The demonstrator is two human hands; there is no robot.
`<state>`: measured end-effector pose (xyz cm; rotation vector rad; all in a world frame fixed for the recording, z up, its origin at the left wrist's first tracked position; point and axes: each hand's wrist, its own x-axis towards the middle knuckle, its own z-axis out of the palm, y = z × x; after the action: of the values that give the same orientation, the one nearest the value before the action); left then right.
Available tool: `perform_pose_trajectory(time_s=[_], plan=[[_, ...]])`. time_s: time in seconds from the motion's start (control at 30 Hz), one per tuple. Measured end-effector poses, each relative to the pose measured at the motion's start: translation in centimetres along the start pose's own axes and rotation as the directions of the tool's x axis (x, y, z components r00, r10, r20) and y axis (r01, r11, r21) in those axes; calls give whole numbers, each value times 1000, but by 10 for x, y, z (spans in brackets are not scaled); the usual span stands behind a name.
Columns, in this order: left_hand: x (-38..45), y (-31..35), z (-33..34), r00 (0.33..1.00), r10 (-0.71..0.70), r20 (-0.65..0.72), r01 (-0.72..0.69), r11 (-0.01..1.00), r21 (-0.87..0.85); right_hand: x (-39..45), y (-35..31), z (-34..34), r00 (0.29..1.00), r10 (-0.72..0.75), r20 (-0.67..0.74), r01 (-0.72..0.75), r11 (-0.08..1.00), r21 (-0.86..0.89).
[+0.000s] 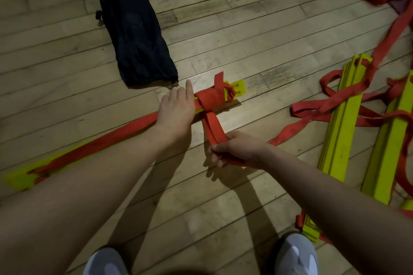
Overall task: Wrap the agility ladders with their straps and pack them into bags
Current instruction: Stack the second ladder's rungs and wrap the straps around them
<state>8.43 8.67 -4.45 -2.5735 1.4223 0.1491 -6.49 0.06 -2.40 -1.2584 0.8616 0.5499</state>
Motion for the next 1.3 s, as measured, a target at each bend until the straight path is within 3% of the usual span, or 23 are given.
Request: perform_pose_trajectory(time_s=[0.1,0.17,0.3,0.43,0.77,1.07,1.17,1.3], plan=[[-14,7,13,987,123,-99,-114,990,87,1,6,5,996,-57,-69,56,998,-20],[-26,8,19,967,173,-185,-166,985,53,0,9,7,991,-76,-113,73,997,-33],[-54,17,31,949,280,-142,-291,955,-58,2,13,3,975,-98,-201,107,994,35],[-68,20,30,985,173,31,-162,963,-215,0,21,3,975,-81,-208,87,996,23],[-44,16,9,984,-23,176,78,946,-314,-7,19,5,970,-68,-235,42,992,-116],[-25,5,15,997,-64,36,67,994,-87,-4,3,-4,998,-56,-40,54,997,-57],[-28,9,14,999,-6,-54,9,999,41,-6,0,-5,999,-37,-5,37,997,-71],[-41,17,23,994,104,13,-103,994,-46,-3,8,-2,998,-50,-33,50,999,-11]])
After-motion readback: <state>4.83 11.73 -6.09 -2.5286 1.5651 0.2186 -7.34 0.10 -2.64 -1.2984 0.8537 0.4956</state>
